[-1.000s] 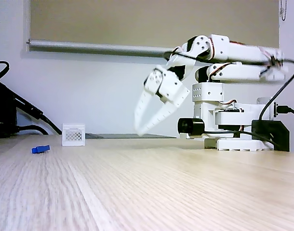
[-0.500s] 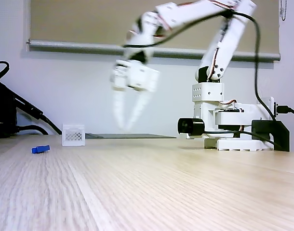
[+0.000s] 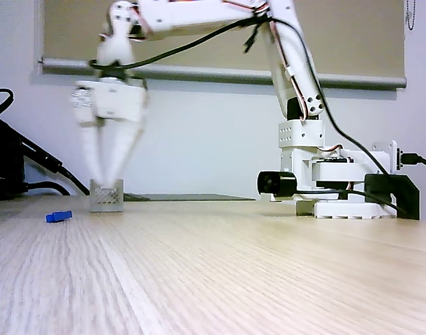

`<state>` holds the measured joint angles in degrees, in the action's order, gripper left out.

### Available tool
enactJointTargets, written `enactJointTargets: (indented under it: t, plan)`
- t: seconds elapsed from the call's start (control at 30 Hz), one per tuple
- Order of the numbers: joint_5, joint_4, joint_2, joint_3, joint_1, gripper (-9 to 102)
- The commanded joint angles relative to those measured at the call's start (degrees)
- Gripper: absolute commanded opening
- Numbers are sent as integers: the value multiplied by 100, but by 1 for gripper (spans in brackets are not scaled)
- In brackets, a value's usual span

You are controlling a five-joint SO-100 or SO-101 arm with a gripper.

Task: Grasp a peg and put it in the crate.

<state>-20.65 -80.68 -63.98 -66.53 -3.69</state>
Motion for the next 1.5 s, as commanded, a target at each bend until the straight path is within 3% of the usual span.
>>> enactJointTargets:
  t: [0.0, 0.4, 0.7, 0.9, 1.13, 1.3, 1.47]
  plan:
    - [-105, -53, 176, 1283, 9, 0]
    - [-185, -44, 765, 1749, -53, 31]
    - [-202, -44, 1239, 1749, -18, 20]
    - [-202, -53, 1239, 1749, -9, -3]
    - [-105, 44, 940, 1327, -26, -1]
    - [527, 1327, -158, -123, -18, -1]
    - [2505, 3261, -1890, -2628, 18, -1]
